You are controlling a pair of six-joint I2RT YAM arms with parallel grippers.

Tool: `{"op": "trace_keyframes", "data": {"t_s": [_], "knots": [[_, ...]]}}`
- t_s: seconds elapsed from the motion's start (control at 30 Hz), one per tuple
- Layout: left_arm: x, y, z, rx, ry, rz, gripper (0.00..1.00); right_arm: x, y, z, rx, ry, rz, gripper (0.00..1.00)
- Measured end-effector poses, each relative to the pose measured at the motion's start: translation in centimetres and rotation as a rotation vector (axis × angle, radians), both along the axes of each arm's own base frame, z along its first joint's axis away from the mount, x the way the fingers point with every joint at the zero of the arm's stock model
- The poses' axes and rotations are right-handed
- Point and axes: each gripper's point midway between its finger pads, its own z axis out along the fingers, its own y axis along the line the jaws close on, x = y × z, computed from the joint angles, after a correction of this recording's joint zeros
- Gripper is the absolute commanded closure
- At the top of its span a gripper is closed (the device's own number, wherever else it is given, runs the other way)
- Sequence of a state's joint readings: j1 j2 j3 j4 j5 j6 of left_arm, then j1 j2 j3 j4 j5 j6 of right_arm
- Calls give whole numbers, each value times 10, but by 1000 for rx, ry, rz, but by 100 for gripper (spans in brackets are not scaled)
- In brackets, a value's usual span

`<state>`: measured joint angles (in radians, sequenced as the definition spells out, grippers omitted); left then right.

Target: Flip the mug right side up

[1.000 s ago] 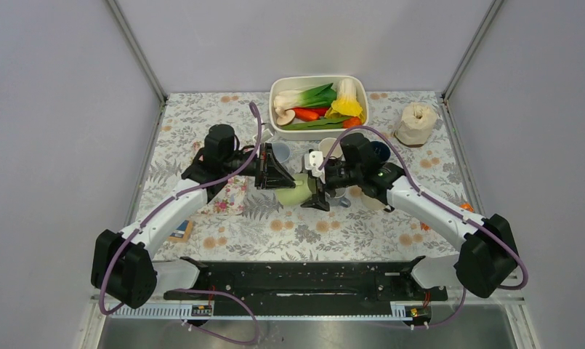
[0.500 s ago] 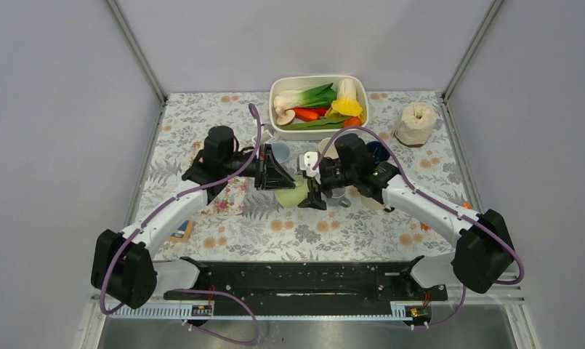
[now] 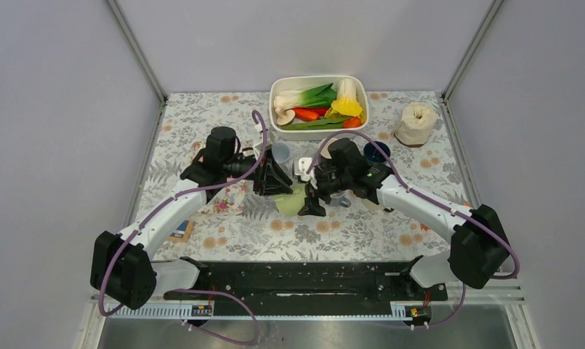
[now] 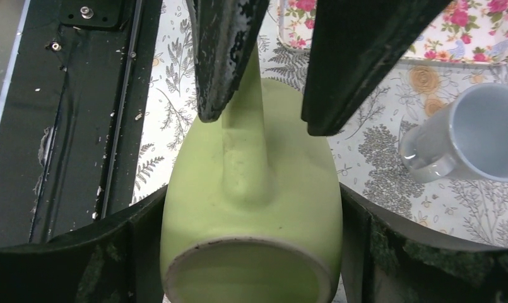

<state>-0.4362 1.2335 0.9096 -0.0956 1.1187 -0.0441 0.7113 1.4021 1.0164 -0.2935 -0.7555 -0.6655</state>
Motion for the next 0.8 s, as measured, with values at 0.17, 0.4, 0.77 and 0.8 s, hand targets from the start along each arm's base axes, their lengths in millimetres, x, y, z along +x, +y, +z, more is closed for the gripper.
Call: {"op": "trace_keyframes", "data": {"t_s": [0.17, 0.4, 0.77, 0.8], "knots": [[-1, 5, -11, 44, -52, -12, 39, -8, 6, -13, -28, 34, 22, 100], [-1, 15, -36, 138, -114, -11, 23, -17, 13, -46, -113, 97, 30, 100], [-4, 35, -65, 220, -186, 6, 12, -14, 10, -62, -198, 124, -21, 100], [0, 40, -66, 221, -184, 27, 11, -12, 11, -63, -207, 117, -30, 100]]}}
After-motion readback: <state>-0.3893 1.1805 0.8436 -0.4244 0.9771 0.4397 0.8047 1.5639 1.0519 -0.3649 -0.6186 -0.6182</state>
